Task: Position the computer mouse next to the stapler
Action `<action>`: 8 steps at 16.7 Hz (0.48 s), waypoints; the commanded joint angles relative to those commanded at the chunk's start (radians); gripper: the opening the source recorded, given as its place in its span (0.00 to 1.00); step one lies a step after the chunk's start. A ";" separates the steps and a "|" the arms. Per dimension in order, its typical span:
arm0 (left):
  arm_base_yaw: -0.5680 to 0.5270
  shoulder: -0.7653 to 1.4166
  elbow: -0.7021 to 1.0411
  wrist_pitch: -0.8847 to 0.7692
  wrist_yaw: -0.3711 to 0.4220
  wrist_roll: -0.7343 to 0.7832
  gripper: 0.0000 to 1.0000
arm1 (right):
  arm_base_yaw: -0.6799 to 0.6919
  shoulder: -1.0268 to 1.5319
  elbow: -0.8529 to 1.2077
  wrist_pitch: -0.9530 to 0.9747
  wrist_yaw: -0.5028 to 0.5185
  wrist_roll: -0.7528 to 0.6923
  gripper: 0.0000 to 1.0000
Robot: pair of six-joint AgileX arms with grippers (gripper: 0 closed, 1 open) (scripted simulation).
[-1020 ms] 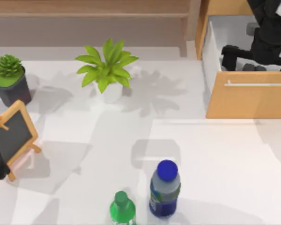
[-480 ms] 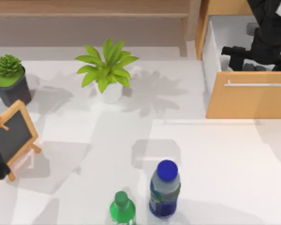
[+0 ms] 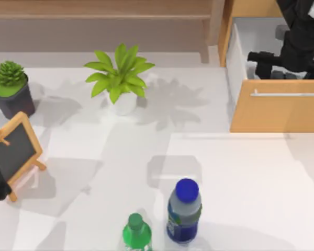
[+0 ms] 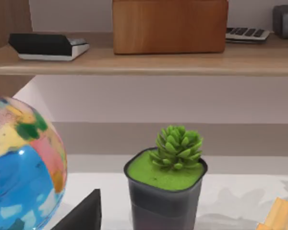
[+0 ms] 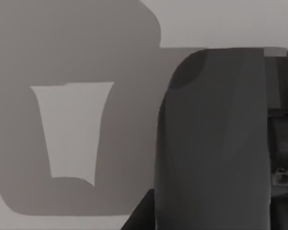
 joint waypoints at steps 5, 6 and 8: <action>0.000 0.000 0.000 0.000 0.000 0.000 1.00 | -0.001 -0.013 0.002 -0.005 -0.001 -0.007 0.00; 0.000 0.000 0.000 0.000 0.000 0.000 1.00 | 0.000 -0.028 0.000 -0.014 -0.003 -0.024 0.00; 0.000 0.000 0.000 0.000 0.000 0.000 1.00 | -0.002 -0.073 -0.020 -0.033 -0.012 -0.084 0.00</action>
